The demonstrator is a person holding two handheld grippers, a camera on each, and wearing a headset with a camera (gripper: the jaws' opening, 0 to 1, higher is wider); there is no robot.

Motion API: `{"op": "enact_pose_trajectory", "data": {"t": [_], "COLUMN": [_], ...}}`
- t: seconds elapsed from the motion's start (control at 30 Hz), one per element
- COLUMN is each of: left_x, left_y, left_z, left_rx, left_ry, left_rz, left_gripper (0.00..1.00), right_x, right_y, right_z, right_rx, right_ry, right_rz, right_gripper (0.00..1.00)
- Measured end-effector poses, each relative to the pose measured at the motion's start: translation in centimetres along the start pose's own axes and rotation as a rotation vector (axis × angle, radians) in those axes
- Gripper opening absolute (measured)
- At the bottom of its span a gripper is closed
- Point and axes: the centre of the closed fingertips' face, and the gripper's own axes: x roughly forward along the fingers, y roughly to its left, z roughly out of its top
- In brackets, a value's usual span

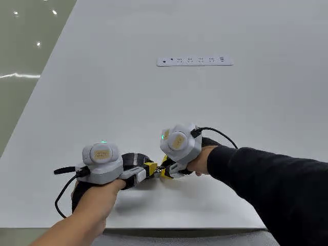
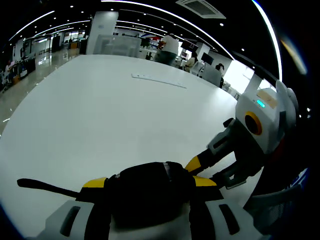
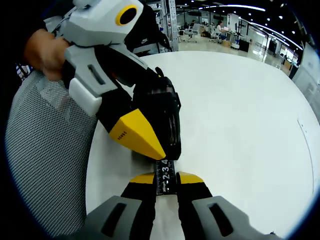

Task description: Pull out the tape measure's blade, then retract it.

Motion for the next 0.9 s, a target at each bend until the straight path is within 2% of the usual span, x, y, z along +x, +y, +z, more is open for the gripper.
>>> {"op": "enact_pose_trajectory", "data": {"t": [0.3,0.33,0.4,0.53,0.9], "left_x": [-0.1,-0.1,-0.1,-0.1,-0.1], "left_y": [0.0,0.0,0.1,0.1,0.0], "left_z": [0.0,0.0,0.0,0.0,0.0], "left_rx": [-0.002,-0.002,-0.002,-0.003,-0.005], "left_ry": [-0.002,-0.001,-0.001,-0.003,0.0], "left_rz": [0.002,0.002,0.003,0.003,0.002], "left_gripper": [0.6,0.6,0.6,0.6,0.6], "right_x": [-0.3,-0.4,-0.5,-0.6,-0.4], "right_y": [0.0,0.0,-0.1,-0.1,-0.1], "right_z": [0.2,0.2,-0.5,-0.7,-0.4], "right_rx": [-0.008,-0.01,-0.004,-0.015,-0.007], "right_ry": [-0.043,-0.043,-0.011,-0.042,-0.054], "right_rz": [-0.02,-0.023,-0.025,-0.029,-0.028], "right_gripper": [0.12,0.13,0.13,0.12,0.11]}}
